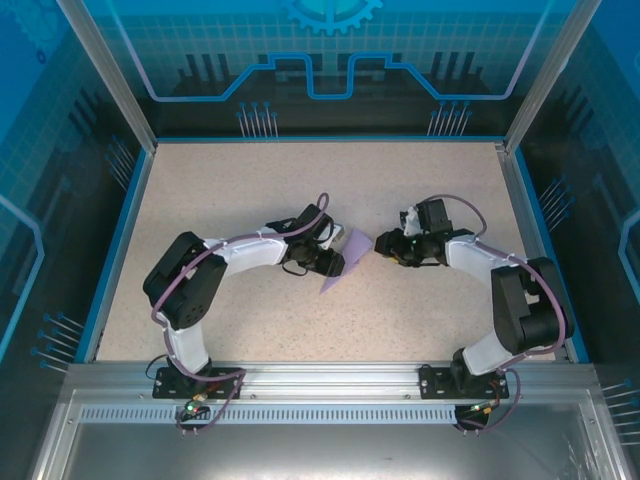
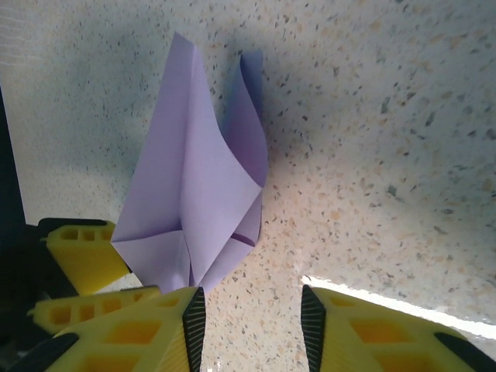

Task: Fold a paper plane with a square sheet of paper (pick it up from the middle)
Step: Turn over a paper plane at the center of the table.

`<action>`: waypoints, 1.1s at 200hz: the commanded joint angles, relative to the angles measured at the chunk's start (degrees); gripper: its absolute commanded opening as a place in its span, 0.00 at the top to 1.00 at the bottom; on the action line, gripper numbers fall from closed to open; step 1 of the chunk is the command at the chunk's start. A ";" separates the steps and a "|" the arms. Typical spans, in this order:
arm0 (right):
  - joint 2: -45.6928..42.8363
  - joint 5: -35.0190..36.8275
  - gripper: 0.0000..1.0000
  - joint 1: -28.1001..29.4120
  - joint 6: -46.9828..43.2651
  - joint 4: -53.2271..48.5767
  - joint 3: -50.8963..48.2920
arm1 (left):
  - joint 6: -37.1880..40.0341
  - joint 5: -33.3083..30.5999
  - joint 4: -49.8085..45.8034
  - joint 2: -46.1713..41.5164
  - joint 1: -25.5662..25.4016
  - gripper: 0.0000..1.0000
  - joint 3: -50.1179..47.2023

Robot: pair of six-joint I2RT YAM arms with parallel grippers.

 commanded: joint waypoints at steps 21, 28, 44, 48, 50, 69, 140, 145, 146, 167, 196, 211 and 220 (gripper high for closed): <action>-1.87 -1.43 0.59 3.18 1.78 1.10 -1.89 | 0.65 -1.99 -1.66 1.56 -0.22 0.76 1.64; -1.74 -1.78 0.59 3.67 2.41 1.85 -2.24 | 0.70 -2.25 -1.67 1.49 -0.31 0.79 1.71; -1.20 -2.68 0.59 4.82 4.33 4.23 -3.07 | 0.73 -2.74 -1.92 1.08 -0.23 0.85 1.63; -1.09 -2.86 0.59 5.03 4.87 4.90 -3.41 | 0.73 -2.76 -1.89 1.07 -0.23 0.86 1.63; -1.02 -2.95 0.59 5.17 5.17 5.20 -3.49 | 0.73 -2.71 -1.96 0.99 -0.16 0.86 1.58; 0.16 -3.72 0.56 6.63 8.67 9.41 -4.52 | 0.04 -1.61 -1.28 0.59 0.21 0.88 1.14; 7.33 -3.20 0.52 12.56 15.28 17.34 -2.53 | -2.18 3.73 1.84 -0.57 2.65 0.90 -1.44; 7.86 -3.12 0.52 12.87 15.31 17.26 -2.29 | -2.24 3.97 1.99 -0.57 2.73 0.90 -1.61; 7.96 -3.10 0.52 12.92 15.38 17.26 -2.17 | -2.29 4.00 2.06 -0.56 2.75 0.90 -1.66; 10.07 -3.53 0.51 13.76 16.52 19.55 -1.84 | -2.65 5.01 2.97 -0.65 3.09 0.90 -2.44; 11.22 -3.97 0.51 14.18 17.19 21.31 -1.29 | -3.12 6.04 3.94 -0.66 3.39 0.90 -3.25; 11.55 -3.97 0.51 14.31 17.70 21.83 -1.34 | -3.78 6.35 4.99 -0.99 3.63 0.89 -4.05; 11.57 -4.14 0.51 14.32 17.81 22.08 -1.27 | -4.16 6.81 5.61 -1.14 3.78 0.89 -4.56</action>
